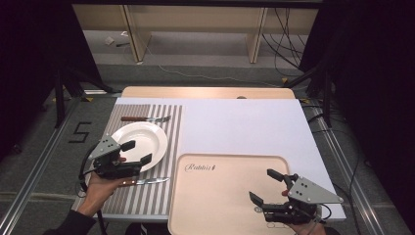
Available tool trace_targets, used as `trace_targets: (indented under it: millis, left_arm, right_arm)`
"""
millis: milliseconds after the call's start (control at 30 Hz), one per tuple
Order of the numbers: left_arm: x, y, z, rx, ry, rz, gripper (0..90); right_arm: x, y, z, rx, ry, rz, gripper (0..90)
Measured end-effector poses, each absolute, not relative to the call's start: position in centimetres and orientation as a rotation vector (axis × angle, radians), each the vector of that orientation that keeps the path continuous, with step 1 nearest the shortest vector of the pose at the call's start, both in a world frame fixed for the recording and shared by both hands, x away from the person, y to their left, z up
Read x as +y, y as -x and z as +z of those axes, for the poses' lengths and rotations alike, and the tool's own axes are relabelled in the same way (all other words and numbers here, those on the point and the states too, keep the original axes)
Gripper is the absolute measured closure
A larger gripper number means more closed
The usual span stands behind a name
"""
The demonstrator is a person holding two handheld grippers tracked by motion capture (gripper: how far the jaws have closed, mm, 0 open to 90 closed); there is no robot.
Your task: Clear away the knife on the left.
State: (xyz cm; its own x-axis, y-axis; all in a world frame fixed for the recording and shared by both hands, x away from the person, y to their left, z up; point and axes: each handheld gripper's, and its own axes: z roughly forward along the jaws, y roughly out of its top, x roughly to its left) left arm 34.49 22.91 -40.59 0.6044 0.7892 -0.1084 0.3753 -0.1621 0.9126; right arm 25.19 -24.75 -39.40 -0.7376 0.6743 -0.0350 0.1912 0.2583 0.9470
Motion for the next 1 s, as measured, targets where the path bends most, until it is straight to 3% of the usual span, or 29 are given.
trace_targets:
  millis: [467,667,1000]
  left_arm:
    - [23.7,-36.9,-40.7,1.051,-1.893,0.451,20.6]
    - [24.3,-38.4,-41.1,1.149,-2.024,0.457,20.2]
    - [23.9,-38.6,-41.6,1.122,-2.124,0.41,20.0]
  right_arm:
    - [-24.9,-25.4,-39.5,2.097,-0.8,1.487,17.5]
    - [-24.9,-25.5,-39.6,2.095,-0.81,1.489,17.5]
    - [-24.9,-25.5,-39.6,2.096,-0.81,1.491,17.5]
